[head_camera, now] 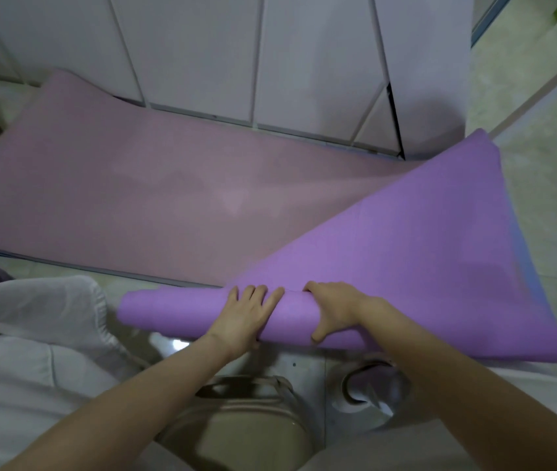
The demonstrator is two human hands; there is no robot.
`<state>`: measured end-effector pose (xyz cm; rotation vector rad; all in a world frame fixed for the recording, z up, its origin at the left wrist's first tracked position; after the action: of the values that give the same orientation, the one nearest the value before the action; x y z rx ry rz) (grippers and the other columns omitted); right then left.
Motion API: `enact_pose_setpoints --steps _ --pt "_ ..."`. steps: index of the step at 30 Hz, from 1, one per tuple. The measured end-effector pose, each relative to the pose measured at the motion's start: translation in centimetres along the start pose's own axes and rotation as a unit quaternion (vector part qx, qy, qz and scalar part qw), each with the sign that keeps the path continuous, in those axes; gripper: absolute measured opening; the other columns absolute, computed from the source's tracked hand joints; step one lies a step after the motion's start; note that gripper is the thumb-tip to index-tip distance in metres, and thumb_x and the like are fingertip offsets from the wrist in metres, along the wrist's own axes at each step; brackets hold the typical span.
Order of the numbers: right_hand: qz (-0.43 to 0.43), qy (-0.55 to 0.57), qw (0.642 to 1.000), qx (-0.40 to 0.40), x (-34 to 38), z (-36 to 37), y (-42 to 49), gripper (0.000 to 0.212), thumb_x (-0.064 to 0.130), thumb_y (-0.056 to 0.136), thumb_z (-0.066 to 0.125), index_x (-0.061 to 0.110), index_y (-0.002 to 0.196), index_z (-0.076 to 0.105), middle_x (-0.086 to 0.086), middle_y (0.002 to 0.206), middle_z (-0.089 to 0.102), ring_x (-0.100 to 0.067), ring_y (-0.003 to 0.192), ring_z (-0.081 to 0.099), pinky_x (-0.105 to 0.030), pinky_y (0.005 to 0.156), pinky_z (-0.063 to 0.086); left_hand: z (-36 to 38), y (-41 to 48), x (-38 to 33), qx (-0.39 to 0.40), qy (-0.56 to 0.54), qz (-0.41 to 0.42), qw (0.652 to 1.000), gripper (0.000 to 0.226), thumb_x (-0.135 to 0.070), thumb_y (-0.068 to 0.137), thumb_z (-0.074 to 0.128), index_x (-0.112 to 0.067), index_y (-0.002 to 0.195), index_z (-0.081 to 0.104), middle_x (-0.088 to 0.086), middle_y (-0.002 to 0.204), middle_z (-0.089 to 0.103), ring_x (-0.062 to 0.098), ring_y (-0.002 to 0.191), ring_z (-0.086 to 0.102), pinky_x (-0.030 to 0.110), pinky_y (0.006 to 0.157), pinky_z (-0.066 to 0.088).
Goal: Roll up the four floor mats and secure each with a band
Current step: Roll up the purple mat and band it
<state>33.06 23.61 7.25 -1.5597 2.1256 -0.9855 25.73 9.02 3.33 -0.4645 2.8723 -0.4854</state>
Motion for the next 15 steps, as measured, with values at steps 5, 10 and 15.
enact_pose_setpoints --steps 5,10,15 --pt "0.014 -0.049 0.998 -0.033 0.6 0.7 -0.3 0.088 0.044 0.066 0.077 0.016 0.137 0.033 -0.006 0.13 0.048 -0.027 0.116 0.05 -0.037 0.093 0.039 -1.4 1.4 0.7 0.043 -0.023 0.012 0.999 0.089 -0.033 0.071 0.075 -0.02 0.142 0.024 0.007 0.13 0.041 0.028 0.116 0.044 0.04 0.092 0.04" --pt "0.039 -0.136 0.983 -0.116 2.2 2.8 -1.6 0.096 0.032 0.069 0.077 0.01 0.144 0.022 -0.011 0.138 0.035 -0.028 0.124 0.039 -0.043 0.106 0.026 -2.5 3.4 0.4 0.155 -0.049 0.065 0.985 0.093 -0.036 0.065 0.082 -0.017 0.139 0.03 0.011 0.127 0.05 0.03 0.115 0.052 0.035 0.09 0.043" --pt "0.032 -0.087 0.976 -0.197 2.3 5.2 -2.6 0.116 0.051 0.008 0.079 0.014 0.113 0.047 -0.002 0.087 0.063 -0.022 0.071 0.063 -0.038 0.069 0.053 -2.7 3.3 -0.2 0.27 -0.077 0.089 0.956 0.088 -0.038 0.066 0.084 -0.018 0.137 0.035 0.008 0.131 0.053 0.027 0.119 0.051 0.031 0.097 0.041"
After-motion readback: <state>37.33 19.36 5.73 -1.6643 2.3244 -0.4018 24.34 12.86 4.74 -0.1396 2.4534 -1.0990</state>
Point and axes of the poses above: each hand's wrist, its own y-axis towards the middle knuckle, its own z-axis out of the palm, x = y × z, the point moved 4 cm from there along y, towards the middle knuckle
